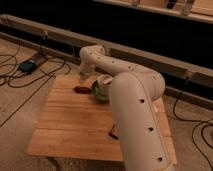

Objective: Place the pepper in the ceramic bowl

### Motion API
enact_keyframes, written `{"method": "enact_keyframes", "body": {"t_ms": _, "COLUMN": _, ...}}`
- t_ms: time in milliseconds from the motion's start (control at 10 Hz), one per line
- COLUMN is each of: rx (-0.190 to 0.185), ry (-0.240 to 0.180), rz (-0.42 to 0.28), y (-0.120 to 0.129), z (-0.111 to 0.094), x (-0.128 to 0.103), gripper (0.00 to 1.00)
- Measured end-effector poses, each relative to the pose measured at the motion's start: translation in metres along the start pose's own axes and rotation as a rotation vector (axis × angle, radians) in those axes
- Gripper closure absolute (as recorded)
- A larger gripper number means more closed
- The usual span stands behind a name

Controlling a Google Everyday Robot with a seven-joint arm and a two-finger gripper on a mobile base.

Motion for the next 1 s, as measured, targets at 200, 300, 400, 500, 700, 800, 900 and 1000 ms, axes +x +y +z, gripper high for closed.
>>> {"method": "enact_keyframes", "body": {"t_ms": 200, "rx": -0.003, "ry": 0.015, "rz": -0.022, "y": 0.003, "z": 0.01, "x": -0.002, "gripper": 0.25}}
{"method": "enact_keyframes", "body": {"t_ms": 300, "rx": -0.005, "ry": 0.021, "rz": -0.026, "y": 0.004, "z": 0.015, "x": -0.004, "gripper": 0.2}}
{"method": "enact_keyframes", "body": {"t_ms": 400, "rx": -0.006, "ry": 0.026, "rz": -0.029, "y": 0.004, "z": 0.019, "x": -0.006, "gripper": 0.2}}
{"method": "enact_keyframes", "body": {"t_ms": 500, "rx": -0.006, "ry": 0.037, "rz": -0.037, "y": 0.004, "z": 0.024, "x": -0.006, "gripper": 0.2}}
{"method": "enact_keyframes", "body": {"t_ms": 700, "rx": -0.005, "ry": 0.062, "rz": -0.065, "y": 0.006, "z": 0.034, "x": -0.007, "gripper": 0.2}}
{"method": "enact_keyframes", "body": {"t_ms": 800, "rx": -0.004, "ry": 0.071, "rz": -0.072, "y": 0.005, "z": 0.038, "x": -0.007, "gripper": 0.2}}
{"method": "enact_keyframes", "body": {"t_ms": 900, "rx": 0.001, "ry": 0.087, "rz": -0.08, "y": 0.001, "z": 0.043, "x": -0.006, "gripper": 0.2}}
{"method": "enact_keyframes", "body": {"t_ms": 1000, "rx": 0.007, "ry": 0.097, "rz": -0.085, "y": -0.003, "z": 0.046, "x": -0.005, "gripper": 0.2}}
